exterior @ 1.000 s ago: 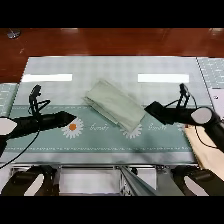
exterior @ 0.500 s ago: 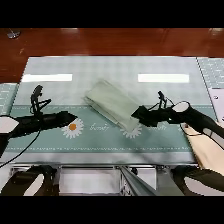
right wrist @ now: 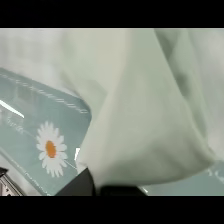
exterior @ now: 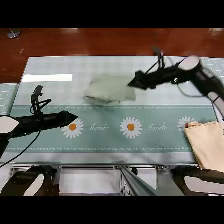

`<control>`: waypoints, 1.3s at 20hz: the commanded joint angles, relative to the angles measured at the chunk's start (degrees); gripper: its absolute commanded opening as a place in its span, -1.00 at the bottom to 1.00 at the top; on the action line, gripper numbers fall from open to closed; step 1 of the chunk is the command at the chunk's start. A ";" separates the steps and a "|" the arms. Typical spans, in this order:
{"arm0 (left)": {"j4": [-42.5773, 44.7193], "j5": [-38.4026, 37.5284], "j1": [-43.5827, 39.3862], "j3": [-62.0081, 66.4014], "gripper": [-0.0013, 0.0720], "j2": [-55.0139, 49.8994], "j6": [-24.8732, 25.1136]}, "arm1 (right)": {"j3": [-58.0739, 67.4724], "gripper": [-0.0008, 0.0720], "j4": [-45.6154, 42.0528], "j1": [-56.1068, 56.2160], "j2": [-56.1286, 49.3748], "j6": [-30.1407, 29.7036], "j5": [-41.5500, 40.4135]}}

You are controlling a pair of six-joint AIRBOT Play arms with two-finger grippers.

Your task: Fold the shirts.

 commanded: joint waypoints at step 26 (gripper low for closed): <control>-0.22 7.13 -0.04 0.00 -0.90 -0.02 0.52 | -20.31 -0.81 -76.46 -61.35 51.76 20.79 38.18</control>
